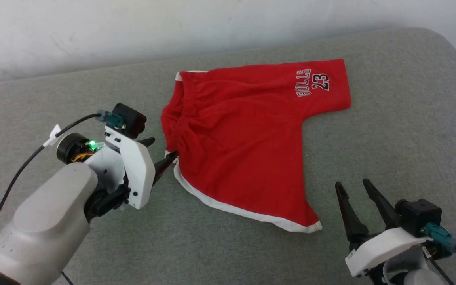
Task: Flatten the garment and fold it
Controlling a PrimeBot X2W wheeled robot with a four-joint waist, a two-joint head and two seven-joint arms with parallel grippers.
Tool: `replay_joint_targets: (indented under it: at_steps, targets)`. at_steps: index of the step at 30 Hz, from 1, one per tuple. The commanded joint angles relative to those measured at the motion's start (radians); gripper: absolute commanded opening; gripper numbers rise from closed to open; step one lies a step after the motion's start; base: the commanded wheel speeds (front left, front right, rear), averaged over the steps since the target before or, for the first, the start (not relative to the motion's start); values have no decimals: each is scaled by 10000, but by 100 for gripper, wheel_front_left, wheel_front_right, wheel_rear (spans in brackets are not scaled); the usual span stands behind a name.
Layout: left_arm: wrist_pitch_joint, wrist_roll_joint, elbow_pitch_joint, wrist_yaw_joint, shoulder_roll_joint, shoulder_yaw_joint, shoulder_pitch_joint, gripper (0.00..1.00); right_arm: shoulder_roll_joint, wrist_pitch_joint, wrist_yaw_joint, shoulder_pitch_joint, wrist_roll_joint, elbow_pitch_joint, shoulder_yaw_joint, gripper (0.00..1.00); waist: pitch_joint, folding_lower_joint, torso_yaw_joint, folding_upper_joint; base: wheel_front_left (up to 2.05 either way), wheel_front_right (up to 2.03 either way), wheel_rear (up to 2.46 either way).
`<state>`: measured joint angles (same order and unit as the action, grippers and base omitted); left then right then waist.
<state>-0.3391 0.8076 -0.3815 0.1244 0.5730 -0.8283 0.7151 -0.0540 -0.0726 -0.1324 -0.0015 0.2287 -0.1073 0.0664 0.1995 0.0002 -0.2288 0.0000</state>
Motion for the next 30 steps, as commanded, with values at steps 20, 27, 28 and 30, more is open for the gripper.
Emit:
replay_joint_targets:
  at_steps: [20,27,28,30]
  targets:
    - [1966,2073,-1117,63,470,-2388,1038,0,37,-122,17,-194,104,-371,-139,100,66,-2,203,0,0,0,0]
    - [3058,2619,-595,-118,1096,-2233,-218,0,37,194,17,252,-10,-340,-291,100,-870,-2,1107,0,0,0,0]
    - [3118,2747,-402,-238,1219,-2189,-469,0,37,258,17,338,-33,-340,-296,100,-1006,-2,1266,0,0,0,0]
    - [3100,2996,153,-597,1553,-2156,-1035,0,37,382,17,479,-63,-305,-256,100,-1207,-2,1507,0,0,0,0]
